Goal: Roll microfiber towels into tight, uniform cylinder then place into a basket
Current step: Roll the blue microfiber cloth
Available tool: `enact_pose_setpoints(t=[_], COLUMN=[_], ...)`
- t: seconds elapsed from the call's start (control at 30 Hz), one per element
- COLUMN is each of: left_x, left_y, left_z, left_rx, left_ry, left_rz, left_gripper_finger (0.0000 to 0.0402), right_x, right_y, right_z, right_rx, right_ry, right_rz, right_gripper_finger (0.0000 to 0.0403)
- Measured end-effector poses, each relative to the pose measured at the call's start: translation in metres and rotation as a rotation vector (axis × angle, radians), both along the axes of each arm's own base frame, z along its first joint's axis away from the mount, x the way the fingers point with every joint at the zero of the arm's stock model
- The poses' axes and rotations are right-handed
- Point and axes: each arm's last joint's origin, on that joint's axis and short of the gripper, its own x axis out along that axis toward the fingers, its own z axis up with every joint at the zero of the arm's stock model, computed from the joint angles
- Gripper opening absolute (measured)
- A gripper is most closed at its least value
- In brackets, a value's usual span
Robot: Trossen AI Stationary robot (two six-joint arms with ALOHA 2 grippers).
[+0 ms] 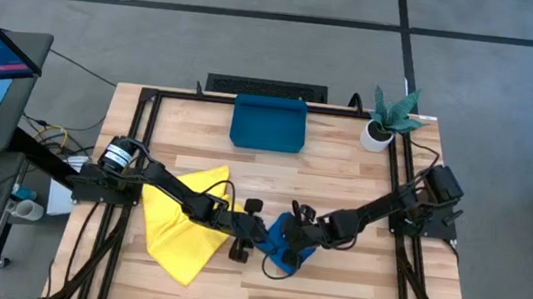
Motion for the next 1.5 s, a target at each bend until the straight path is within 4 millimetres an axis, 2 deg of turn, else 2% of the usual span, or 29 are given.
enact_pose_setpoints(t=[0.4, 0.53, 0.73, 0.9, 1.13, 1.4, 1.5], left_x=[-0.004, -0.003, 0.004, 0.01, 0.022, 0.044, 0.045], left_y=[-0.001, -0.005, -0.008, -0.003, 0.018, 0.031, 0.036], left_z=[-0.004, 0.001, 0.02, 0.029, 0.011, -0.003, -0.004], left_rx=[-0.031, -0.011, 0.059, 0.174, 0.149, 0.132, 0.135], left_ry=[0.066, 0.019, -0.074, -0.11, -0.102, -0.081, -0.046], left_rz=[0.039, -0.002, -0.059, -0.129, -0.126, -0.124, -0.04], left_gripper_finger=[0.0112, 0.0112, 0.0112, 0.0112, 0.0112, 0.0112, 0.0112], right_x=[-0.004, -0.001, -0.002, -0.021, -0.046, -0.049, -0.049], right_y=[-0.006, -0.004, 0.012, 0.026, 0.042, 0.047, 0.047], right_z=[0.006, 0.01, 0.034, 0.058, 0.083, 0.08, 0.081], right_rx=[-0.001, -0.025, -0.065, -0.164, -0.245, -0.266, -0.259], right_ry=[0.028, 0.028, 0.062, 0.034, -0.053, -0.047, -0.051], right_rz=[-0.015, 0.053, 0.13, 0.147, 0.124, 0.133, 0.121], right_gripper_finger=[0.0014, 0.0021, 0.0022, 0.0019, 0.0022, 0.0017, 0.0021])
